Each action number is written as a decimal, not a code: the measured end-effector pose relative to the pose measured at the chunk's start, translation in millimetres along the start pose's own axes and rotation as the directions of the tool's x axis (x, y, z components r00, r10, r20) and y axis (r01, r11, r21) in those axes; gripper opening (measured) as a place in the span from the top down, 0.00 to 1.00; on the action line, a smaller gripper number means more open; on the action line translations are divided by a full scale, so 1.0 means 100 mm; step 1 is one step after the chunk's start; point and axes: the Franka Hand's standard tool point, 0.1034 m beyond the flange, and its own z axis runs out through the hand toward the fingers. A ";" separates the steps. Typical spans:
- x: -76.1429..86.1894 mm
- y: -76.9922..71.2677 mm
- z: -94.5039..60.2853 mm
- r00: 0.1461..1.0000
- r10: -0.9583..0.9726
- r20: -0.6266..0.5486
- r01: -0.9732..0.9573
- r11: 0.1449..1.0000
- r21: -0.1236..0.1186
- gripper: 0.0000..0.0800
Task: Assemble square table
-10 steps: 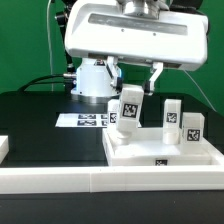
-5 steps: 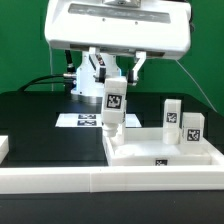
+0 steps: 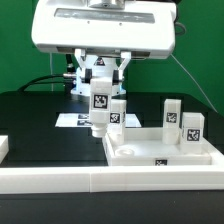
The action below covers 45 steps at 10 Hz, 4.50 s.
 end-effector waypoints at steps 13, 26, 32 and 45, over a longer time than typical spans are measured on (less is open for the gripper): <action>-0.34 -0.39 0.14 1.000 0.010 0.010 -0.010 1.000 0.016 0.64; -0.43 -0.34 0.14 0.999 -0.012 -0.030 0.012 1.000 -0.002 0.64; -0.48 -0.38 0.19 1.000 -0.022 -0.020 0.021 1.000 -0.003 0.64; -0.56 -0.40 0.24 0.999 -0.036 -0.032 0.035 0.999 -0.011 0.64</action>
Offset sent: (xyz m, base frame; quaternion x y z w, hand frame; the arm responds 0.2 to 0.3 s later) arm 0.0017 -0.0096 -0.0059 -0.0424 -0.0360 -0.0160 0.9983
